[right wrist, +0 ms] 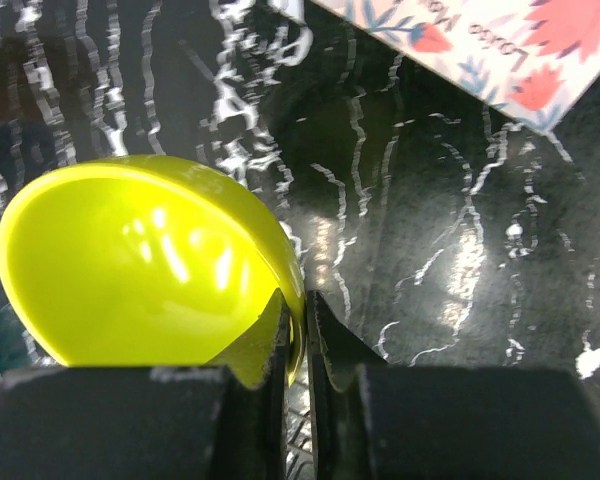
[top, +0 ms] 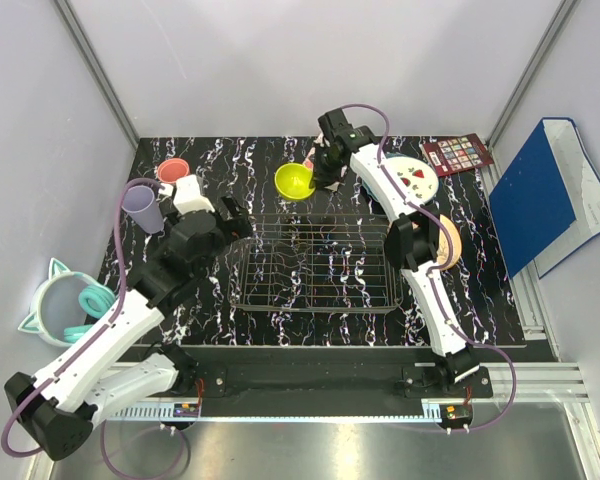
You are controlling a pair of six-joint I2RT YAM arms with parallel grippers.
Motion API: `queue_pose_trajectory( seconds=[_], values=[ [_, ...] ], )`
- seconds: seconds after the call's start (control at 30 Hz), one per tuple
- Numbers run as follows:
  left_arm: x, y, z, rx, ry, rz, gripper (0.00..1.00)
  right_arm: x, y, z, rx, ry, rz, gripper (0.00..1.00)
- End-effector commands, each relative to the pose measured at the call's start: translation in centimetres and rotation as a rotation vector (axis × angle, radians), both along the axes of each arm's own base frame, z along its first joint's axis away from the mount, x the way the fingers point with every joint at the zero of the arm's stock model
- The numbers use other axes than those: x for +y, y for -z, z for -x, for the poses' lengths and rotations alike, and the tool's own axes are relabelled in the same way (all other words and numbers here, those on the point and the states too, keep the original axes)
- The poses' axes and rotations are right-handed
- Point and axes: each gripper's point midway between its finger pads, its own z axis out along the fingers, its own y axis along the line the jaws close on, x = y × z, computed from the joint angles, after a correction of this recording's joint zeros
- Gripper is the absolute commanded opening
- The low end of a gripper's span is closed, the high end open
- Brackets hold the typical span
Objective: Unload the mixed dishes from the dish rack
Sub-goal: Place the bowl at the center of the board.
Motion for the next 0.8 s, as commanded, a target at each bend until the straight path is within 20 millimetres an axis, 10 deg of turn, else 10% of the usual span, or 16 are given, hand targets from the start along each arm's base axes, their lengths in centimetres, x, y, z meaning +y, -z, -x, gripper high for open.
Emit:
queue_pose_trajectory(
  seconds=[0.0, 0.4, 0.57, 0.77],
  values=[
    [-0.1, -1.7, -1.1, -0.031, -0.041, 0.038, 0.99, -1.0, 1.6, -0.7, -0.030, 0.018, 0.103, 0.00],
    [-0.8, 1.0, -0.7, 0.039, -0.041, 0.085, 0.99, -2.4, 4.7, 0.0, 0.024, 0.014, 0.188, 0.00],
    [-0.8, 1.0, -0.8, 0.042, -0.038, 0.078, 0.99, -2.7, 4.3, 0.0, 0.015, 0.018, 0.199, 0.35],
    [-0.5, 0.5, -0.9, 0.028, -0.051, 0.072, 0.99, -3.2, -1.4, -1.0, -0.098, 0.071, 0.174, 0.60]
  ],
)
